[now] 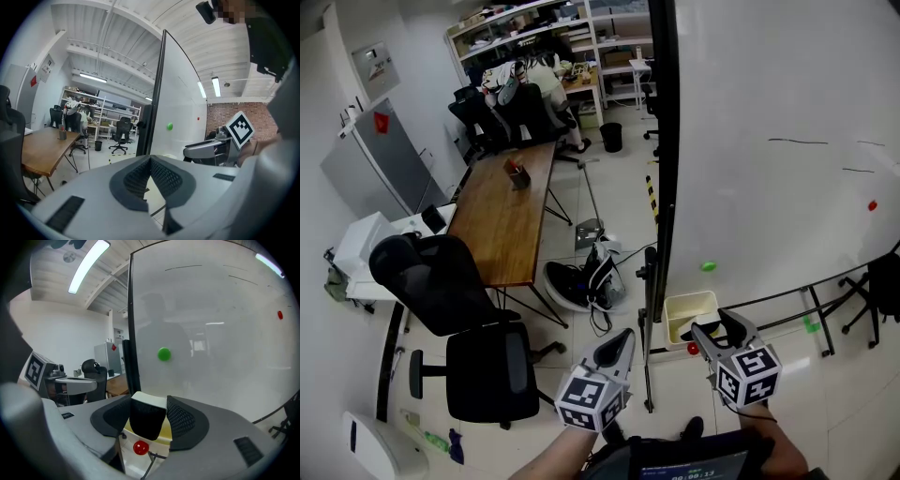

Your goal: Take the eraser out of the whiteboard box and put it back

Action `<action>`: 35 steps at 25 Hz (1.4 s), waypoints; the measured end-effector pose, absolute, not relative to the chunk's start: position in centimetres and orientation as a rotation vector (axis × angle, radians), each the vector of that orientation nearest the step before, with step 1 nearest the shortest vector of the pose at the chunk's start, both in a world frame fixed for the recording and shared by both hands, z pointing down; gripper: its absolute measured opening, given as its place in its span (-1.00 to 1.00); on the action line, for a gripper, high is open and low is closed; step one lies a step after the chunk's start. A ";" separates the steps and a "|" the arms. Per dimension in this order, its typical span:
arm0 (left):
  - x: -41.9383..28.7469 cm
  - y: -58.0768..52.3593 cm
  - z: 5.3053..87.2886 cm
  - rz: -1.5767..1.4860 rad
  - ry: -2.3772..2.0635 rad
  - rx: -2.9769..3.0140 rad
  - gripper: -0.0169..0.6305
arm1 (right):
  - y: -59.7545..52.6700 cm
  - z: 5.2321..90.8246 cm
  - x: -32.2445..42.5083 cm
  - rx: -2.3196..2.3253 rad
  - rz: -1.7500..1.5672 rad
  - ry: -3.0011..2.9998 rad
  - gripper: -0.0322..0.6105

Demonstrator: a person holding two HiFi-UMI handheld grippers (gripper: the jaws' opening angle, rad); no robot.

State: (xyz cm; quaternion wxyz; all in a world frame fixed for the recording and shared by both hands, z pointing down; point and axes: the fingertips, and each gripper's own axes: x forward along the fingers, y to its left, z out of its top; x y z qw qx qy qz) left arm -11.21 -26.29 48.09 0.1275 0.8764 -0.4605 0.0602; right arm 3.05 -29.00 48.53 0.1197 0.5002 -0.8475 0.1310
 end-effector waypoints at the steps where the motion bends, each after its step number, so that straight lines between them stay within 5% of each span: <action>1: -11.2 -26.3 48.5 0.185 -1.336 2.547 -0.86 | -29.1 49.0 2.9 1.454 0.380 -2.469 -0.08; 35: -11.3 -27.3 49.4 0.202 -1.331 2.531 -0.86 | -29.8 54.5 1.0 1.335 0.307 -2.314 -0.07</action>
